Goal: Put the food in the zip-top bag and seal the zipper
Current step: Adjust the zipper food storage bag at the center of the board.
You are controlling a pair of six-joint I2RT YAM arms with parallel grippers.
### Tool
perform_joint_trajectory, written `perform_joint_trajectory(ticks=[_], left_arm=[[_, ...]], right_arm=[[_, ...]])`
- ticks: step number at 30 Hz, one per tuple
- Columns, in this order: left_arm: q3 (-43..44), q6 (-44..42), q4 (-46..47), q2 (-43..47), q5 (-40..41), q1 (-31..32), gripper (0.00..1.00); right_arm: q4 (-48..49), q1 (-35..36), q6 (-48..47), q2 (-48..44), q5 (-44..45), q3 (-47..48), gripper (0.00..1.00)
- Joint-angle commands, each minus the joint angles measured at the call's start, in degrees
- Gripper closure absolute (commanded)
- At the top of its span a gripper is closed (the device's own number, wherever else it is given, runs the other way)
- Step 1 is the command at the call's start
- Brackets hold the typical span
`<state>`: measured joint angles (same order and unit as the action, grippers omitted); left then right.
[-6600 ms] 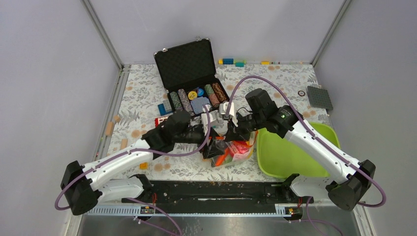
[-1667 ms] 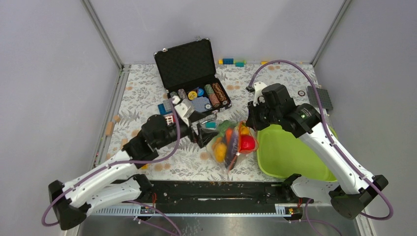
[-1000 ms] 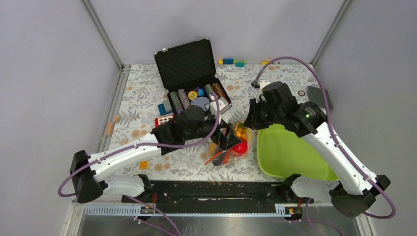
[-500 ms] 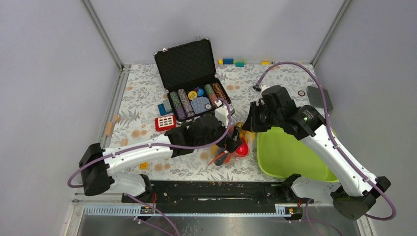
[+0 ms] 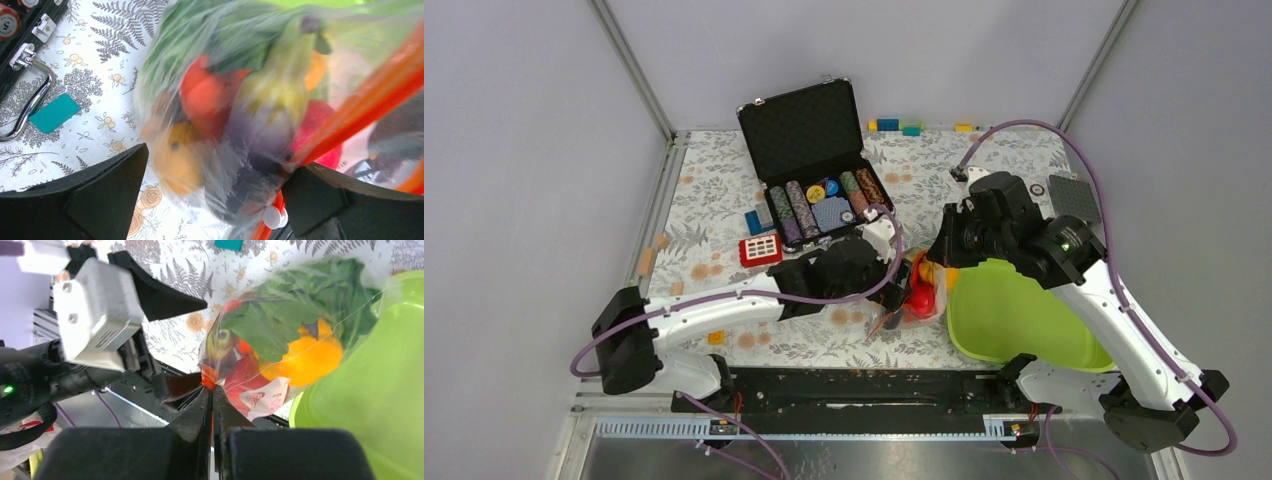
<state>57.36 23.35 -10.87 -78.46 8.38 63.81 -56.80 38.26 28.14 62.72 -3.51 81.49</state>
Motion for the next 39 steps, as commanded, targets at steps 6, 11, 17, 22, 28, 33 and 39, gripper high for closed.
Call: perform_joint_trajectory(ticks=[6, 11, 17, 22, 28, 33, 39], left_arm=[[2.5, -0.9, -8.0, -11.3, -1.4, 0.4, 0.03], [4.4, 1.0, -13.5, -11.1, 7.3, 0.4, 0.06], [2.8, 0.3, -11.2, -4.2, -0.3, 0.5, 0.1], [-0.3, -1.3, -5.4, 4.4, -7.0, 0.4, 0.1], [6.5, -8.0, -11.8, 3.6, 0.1, 0.4, 0.1], [10.2, -9.7, -9.2, 2.2, -5.7, 0.5, 0.11], [11.7, -8.9, -7.8, 1.1, -2.8, 0.4, 0.36]], right_arm=[[6.2, 0.3, 0.5, -3.0, -0.5, 2.1, 1.0], [6.2, 0.3, 0.4, -4.0, 1.5, 1.9, 1.0], [7.4, 0.3, -1.9, -1.8, 0.4, 1.1, 1.0], [8.1, 0.0, -3.4, 0.6, -0.8, 2.1, 1.0], [12.2, -0.1, -3.8, 1.5, -11.9, 0.7, 1.0], [13.3, -0.1, -2.0, 3.6, -14.1, 0.1, 1.0], [13.6, -0.1, -2.1, 4.3, -14.0, 0.4, 1.0]])
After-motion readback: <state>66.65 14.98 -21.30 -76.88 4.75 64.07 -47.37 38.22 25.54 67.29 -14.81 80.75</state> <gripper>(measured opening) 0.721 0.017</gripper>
